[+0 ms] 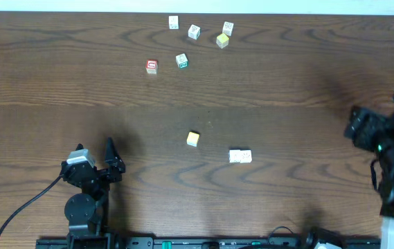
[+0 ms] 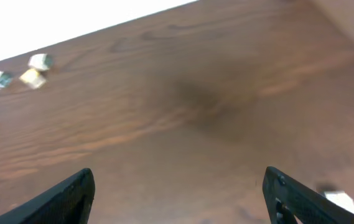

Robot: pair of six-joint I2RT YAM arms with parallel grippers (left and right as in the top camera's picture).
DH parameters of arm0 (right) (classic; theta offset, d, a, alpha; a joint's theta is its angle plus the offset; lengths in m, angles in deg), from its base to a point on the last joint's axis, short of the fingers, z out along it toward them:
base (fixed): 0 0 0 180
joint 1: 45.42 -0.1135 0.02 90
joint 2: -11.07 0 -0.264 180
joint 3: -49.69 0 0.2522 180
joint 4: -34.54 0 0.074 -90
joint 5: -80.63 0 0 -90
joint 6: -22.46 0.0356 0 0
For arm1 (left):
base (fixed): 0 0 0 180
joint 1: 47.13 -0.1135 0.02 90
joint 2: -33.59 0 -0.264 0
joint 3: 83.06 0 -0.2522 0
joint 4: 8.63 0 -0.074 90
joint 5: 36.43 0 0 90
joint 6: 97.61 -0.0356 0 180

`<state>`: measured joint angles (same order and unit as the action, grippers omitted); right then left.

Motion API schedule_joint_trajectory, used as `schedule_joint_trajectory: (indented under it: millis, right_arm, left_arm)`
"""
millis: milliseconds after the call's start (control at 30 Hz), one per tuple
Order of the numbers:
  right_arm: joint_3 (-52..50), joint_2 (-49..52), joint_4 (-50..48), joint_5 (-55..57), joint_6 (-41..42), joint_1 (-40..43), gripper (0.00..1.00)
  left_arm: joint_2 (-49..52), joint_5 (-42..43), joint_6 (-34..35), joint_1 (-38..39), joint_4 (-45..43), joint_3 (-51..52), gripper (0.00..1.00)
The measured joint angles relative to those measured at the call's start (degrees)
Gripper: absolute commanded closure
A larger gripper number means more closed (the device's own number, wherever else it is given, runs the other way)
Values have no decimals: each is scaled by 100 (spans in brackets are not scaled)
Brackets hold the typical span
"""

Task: Lift 5 blocks

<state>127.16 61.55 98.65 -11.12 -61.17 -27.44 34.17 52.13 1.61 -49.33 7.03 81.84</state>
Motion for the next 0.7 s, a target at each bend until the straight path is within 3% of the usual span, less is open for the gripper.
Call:
schedule_joint_trajectory:
  millis: [267, 433, 700]
  right_arm:
    - [-584, -160, 522, 693, 892, 442, 22]
    - [-1088, -98, 914, 1204, 1932, 732, 31]
    - [-1272, -114, 1290, 1626, 3045, 1344, 32]
  left_arm:
    - [0, 0, 0, -2, 0, 0, 24]
    - [0, 0, 0, 0, 0, 0, 24]
    - [0, 0, 0, 0, 0, 0, 24]
